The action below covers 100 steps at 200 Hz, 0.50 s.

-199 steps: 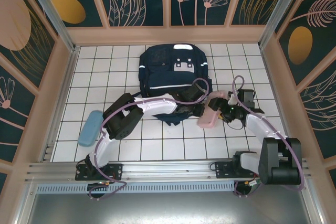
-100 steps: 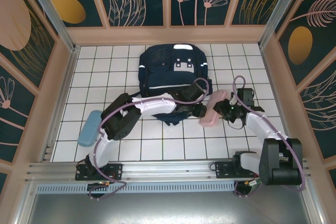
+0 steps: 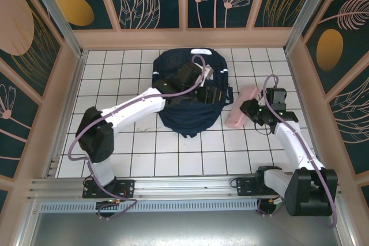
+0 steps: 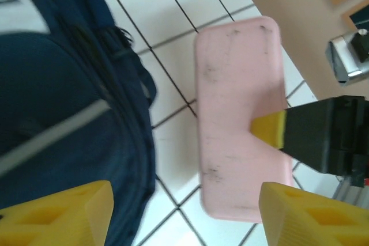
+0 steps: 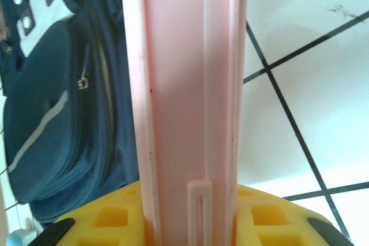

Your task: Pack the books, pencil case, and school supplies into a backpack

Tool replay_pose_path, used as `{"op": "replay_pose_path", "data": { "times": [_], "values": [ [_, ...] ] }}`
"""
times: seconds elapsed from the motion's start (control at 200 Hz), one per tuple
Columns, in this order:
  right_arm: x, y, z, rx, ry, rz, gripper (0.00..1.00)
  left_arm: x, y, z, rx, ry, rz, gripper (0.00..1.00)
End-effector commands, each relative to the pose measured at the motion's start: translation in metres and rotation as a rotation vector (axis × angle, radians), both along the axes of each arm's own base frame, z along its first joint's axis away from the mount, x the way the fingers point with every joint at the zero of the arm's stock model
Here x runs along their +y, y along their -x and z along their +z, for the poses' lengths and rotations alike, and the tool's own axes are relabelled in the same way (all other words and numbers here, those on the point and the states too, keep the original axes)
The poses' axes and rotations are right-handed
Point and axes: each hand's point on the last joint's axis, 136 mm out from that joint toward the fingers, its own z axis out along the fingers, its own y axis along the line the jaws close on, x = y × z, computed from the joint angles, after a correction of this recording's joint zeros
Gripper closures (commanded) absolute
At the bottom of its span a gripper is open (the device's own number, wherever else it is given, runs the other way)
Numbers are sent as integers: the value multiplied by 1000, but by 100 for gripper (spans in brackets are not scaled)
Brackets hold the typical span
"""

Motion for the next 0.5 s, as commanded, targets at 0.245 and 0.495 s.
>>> {"op": "replay_pose_path", "data": {
  "times": [0.245, 0.495],
  "values": [
    [29, -4, 44, -109, -124, 111, 81, 69, 3, -40, -246, -466, -139, 16],
    [30, -3, 40, -98, -132, 114, 81, 71, 2, -87, -219, -634, -289, 19]
  ]
}}
